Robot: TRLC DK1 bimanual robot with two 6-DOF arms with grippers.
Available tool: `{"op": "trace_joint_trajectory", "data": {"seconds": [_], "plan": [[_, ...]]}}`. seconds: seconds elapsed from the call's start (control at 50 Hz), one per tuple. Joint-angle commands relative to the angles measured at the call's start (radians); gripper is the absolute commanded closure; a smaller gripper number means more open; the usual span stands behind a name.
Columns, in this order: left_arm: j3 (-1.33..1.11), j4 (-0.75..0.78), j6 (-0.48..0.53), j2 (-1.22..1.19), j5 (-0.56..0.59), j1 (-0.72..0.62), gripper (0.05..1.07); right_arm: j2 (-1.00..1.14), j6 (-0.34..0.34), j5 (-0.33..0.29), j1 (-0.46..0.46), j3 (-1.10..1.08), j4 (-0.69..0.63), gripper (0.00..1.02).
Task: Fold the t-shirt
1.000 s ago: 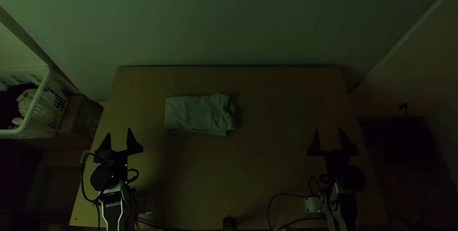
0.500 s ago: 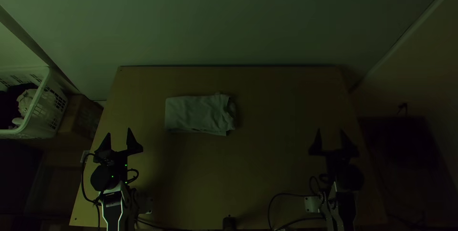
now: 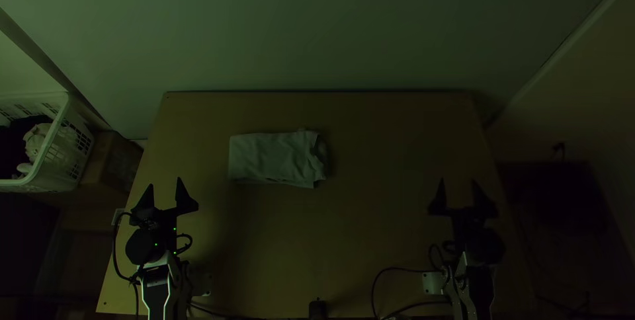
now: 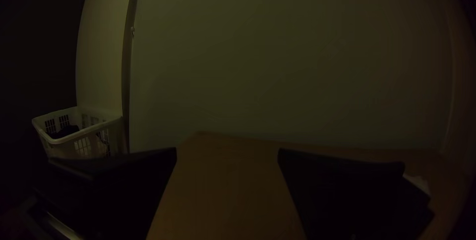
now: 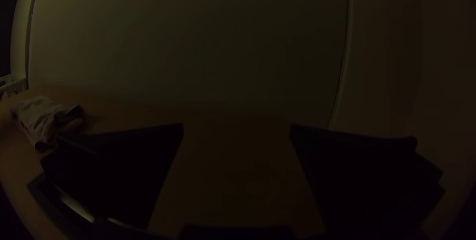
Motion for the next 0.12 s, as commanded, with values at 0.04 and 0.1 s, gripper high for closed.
{"op": "trace_joint_trajectory", "data": {"seconds": [0.04, 0.1], "plan": [[-0.046, -0.017, -0.007, -0.001, 0.005, 0.005, 0.09, -0.002, 0.010, 0.002, -0.006, -0.015, -0.018, 0.04], [-0.046, -0.017, -0.007, -0.001, 0.005, 0.005, 0.09, -0.002, 0.010, 0.002, -0.006, -0.015, -0.018, 0.04]]}}
